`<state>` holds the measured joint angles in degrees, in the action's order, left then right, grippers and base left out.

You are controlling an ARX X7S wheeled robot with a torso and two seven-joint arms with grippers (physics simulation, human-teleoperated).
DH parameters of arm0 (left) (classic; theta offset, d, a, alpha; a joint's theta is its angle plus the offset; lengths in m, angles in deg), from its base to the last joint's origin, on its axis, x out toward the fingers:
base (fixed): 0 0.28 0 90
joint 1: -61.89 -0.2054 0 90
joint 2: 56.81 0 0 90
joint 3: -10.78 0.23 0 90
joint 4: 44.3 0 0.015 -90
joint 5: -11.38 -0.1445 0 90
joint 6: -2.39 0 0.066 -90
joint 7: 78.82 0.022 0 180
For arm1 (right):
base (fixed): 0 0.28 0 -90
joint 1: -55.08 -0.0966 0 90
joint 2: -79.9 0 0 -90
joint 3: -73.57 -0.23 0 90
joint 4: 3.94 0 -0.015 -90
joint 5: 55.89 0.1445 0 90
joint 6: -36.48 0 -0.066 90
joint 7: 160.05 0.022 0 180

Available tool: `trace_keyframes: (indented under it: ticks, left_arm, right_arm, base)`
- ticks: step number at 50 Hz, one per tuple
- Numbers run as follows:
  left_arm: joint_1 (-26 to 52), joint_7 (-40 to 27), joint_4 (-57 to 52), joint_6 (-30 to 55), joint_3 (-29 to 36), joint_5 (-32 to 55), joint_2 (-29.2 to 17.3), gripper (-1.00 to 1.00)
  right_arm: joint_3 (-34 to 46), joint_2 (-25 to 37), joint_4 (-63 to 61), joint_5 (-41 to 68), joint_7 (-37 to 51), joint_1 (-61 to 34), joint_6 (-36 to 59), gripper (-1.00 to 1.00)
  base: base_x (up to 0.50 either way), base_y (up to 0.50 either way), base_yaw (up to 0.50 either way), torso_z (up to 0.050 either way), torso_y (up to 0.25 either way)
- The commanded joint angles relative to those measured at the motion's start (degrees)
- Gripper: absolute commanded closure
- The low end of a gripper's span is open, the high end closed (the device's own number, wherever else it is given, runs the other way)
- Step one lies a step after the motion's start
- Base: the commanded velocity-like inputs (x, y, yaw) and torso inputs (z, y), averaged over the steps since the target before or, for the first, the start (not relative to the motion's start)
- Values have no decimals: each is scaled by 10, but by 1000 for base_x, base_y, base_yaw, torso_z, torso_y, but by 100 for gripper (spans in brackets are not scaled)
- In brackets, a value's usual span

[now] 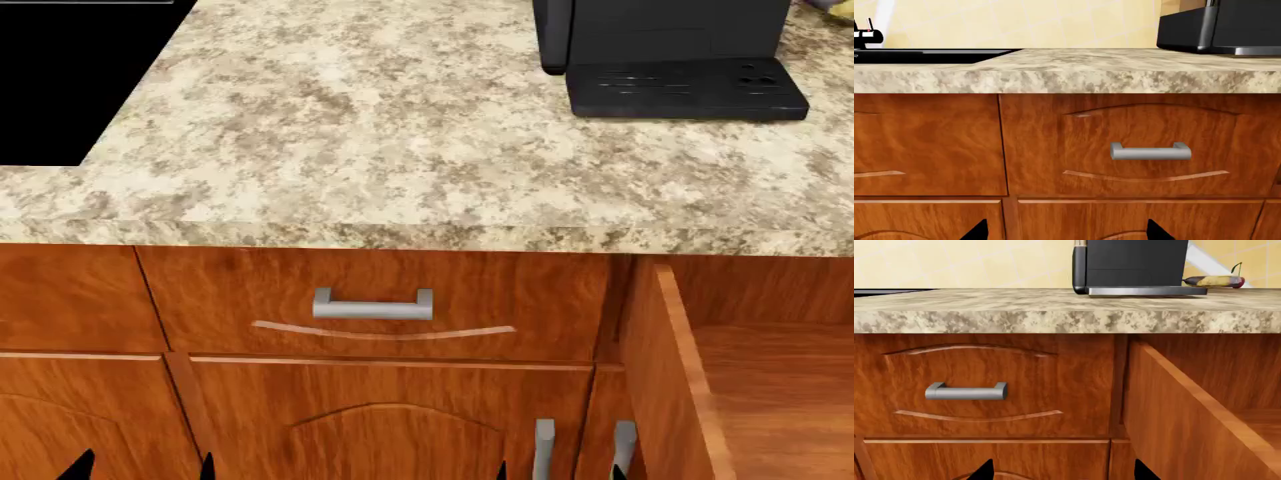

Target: Close the right drawer.

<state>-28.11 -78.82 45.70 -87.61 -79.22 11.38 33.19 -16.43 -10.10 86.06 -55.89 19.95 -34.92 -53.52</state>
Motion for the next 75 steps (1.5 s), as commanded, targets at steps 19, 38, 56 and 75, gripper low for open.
trace_keyframes:
  ticks: [19, 38, 56, 75]
  left_arm:
    - [2, -36, 2, 0, 40, 29, -34, -100]
    - [4, -49, 4, 2, 59, 44, -46, -100]
    - [2, -58, 0, -3, 68, 63, -60, -100]
    - [6, -67, 2, 2, 83, 72, -69, -100]
  right_arm:
    - [46, 38, -3, 11, 44, 1, 4, -100]
    - [62, 52, 5, 19, 60, -2, -7, -100]
    - [77, 63, 9, 23, 74, -5, -3, -100]
    - [89, 72, 9, 25, 91, -7, 4, -100]
  base:
    - [0, 0, 0, 0, 0]
    - [0, 209, 0, 0, 0]
    - [0, 210, 0, 0, 0]
    - [0, 124, 0, 0, 0]
